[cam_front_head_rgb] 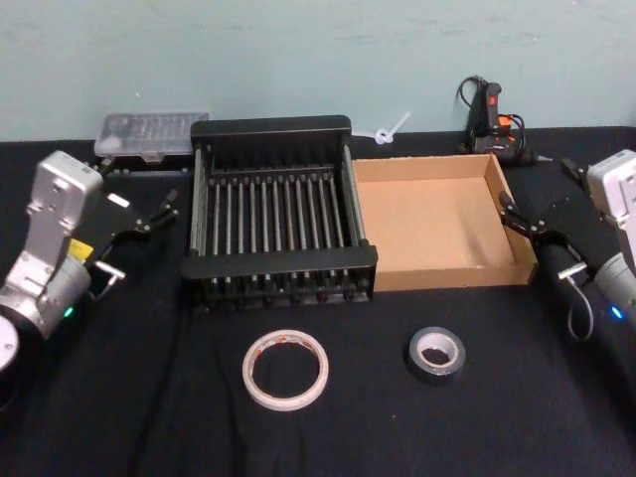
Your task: Pick up the white tape and place it into the black box , Pick up the silver tape and place it into the brown box.
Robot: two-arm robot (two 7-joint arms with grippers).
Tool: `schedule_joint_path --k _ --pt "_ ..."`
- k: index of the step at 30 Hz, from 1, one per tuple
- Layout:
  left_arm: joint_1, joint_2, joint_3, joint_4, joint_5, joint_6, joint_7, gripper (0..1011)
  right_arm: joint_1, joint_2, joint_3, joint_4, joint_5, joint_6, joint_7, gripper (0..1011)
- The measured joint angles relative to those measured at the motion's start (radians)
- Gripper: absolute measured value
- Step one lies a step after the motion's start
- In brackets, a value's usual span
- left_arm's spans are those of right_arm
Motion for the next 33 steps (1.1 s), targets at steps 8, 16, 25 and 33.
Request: schedule_joint_path --k 8,16,25,33 --pt "0.000 0.000 0.000 0.000 0.000 0.000 0.000 1001 0.000 0.000 0.000 0.000 0.000 0.000 0.000 1002" --pt "0.000 0.000 0.000 0.000 0.000 0.000 0.000 1001 0.000 0.000 0.000 0.000 0.000 0.000 0.000 1002" --pt "0.000 0.000 0.000 0.000 0.000 0.000 0.000 1001 0.000 0.000 0.000 0.000 0.000 0.000 0.000 1002" --pt "0.000 0.000 0.000 0.000 0.000 0.000 0.000 1001 0.000 0.000 0.000 0.000 0.000 0.000 0.000 1002"
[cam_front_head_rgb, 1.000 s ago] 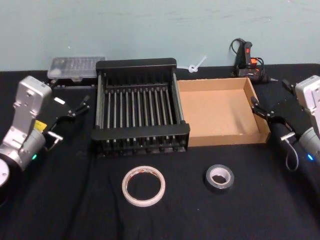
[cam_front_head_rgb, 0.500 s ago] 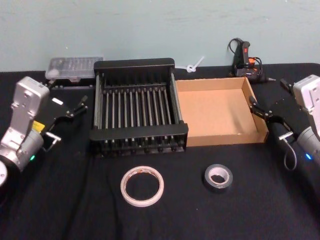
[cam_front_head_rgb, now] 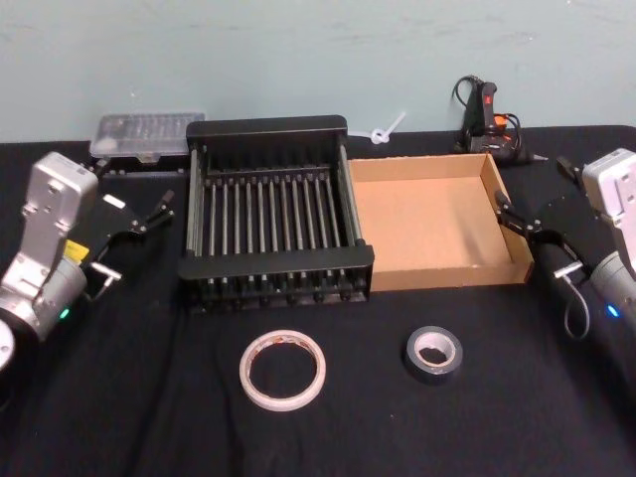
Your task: Pick up the white tape and place it into the black box , Pick up the silver tape and place it into the brown box.
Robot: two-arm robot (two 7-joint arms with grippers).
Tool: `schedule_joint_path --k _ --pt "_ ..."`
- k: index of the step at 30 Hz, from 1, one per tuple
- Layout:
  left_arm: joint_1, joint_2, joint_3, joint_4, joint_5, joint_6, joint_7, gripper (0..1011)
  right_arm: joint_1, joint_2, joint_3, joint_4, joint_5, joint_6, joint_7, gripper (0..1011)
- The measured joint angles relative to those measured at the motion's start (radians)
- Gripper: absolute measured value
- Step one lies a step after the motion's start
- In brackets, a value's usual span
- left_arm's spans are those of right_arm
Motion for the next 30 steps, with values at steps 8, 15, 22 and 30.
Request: schedule_joint_path --k 8,15,22,30 --pt "0.000 0.000 0.000 0.000 0.000 0.000 0.000 1001 0.000 0.000 0.000 0.000 0.000 0.000 0.000 1002" --pt "0.000 0.000 0.000 0.000 0.000 0.000 0.000 1001 0.000 0.000 0.000 0.000 0.000 0.000 0.000 1003" --pt "0.000 0.000 0.000 0.000 0.000 0.000 0.000 1001 0.000 0.000 0.000 0.000 0.000 0.000 0.000 1002" --pt "0.000 0.000 0.000 0.000 0.000 0.000 0.000 1001 0.000 0.000 0.000 0.000 0.000 0.000 0.000 1002"
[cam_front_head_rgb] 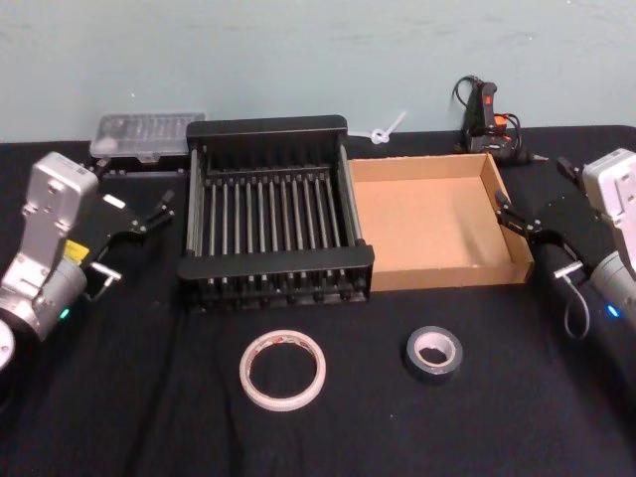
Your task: Pick up the white tape and place it into the black box , Pick up the silver tape and place it into the brown box.
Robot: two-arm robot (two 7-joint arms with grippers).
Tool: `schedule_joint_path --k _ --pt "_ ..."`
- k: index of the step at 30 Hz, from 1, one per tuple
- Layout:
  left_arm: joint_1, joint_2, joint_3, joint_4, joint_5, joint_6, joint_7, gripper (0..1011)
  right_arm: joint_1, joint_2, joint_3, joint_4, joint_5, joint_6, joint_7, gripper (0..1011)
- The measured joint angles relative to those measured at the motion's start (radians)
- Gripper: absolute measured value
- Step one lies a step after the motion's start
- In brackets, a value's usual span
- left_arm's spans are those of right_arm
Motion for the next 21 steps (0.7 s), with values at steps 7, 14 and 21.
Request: schedule_joint_path --k 7,14,21 --pt "0.000 0.000 0.000 0.000 0.000 0.000 0.000 1001 0.000 0.000 0.000 0.000 0.000 0.000 0.000 1002" --pt "0.000 0.000 0.000 0.000 0.000 0.000 0.000 1001 0.000 0.000 0.000 0.000 0.000 0.000 0.000 1002" --pt "0.000 0.000 0.000 0.000 0.000 0.000 0.000 1001 0.000 0.000 0.000 0.000 0.000 0.000 0.000 1002"
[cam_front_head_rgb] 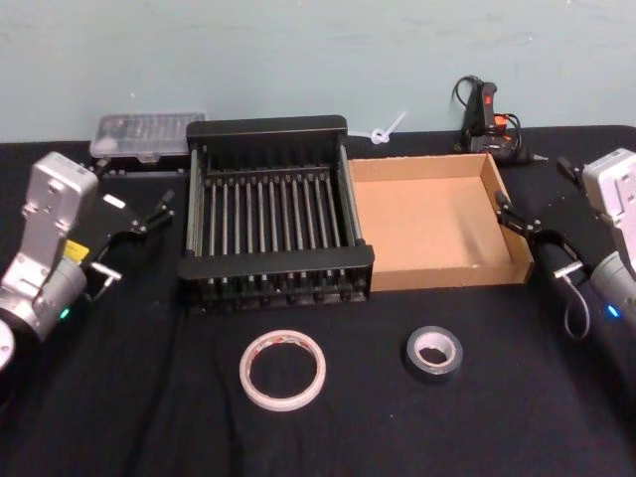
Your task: Pick up the white tape and place it into the black box , Pick up the silver tape and place it into the brown box.
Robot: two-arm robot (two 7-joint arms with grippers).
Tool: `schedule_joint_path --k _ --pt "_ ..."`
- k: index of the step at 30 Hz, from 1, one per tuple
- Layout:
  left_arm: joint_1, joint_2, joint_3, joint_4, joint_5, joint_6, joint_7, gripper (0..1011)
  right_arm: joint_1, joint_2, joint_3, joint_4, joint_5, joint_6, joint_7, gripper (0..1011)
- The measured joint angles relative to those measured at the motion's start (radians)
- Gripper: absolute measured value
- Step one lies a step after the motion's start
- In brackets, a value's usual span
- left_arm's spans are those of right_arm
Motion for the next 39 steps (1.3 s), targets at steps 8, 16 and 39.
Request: schedule_joint_path --k 8,16,39 --pt "0.000 0.000 0.000 0.000 0.000 0.000 0.000 1001 -0.007 -0.008 0.017 -0.002 -0.002 -0.003 0.021 1003" --pt "0.000 0.000 0.000 0.000 0.000 0.000 0.000 1001 -0.030 -0.006 0.042 -0.026 0.008 -0.004 0.056 1002" --pt "0.000 0.000 0.000 0.000 0.000 0.000 0.000 1001 -0.190 0.029 0.117 -0.241 0.109 0.091 0.174 1002"
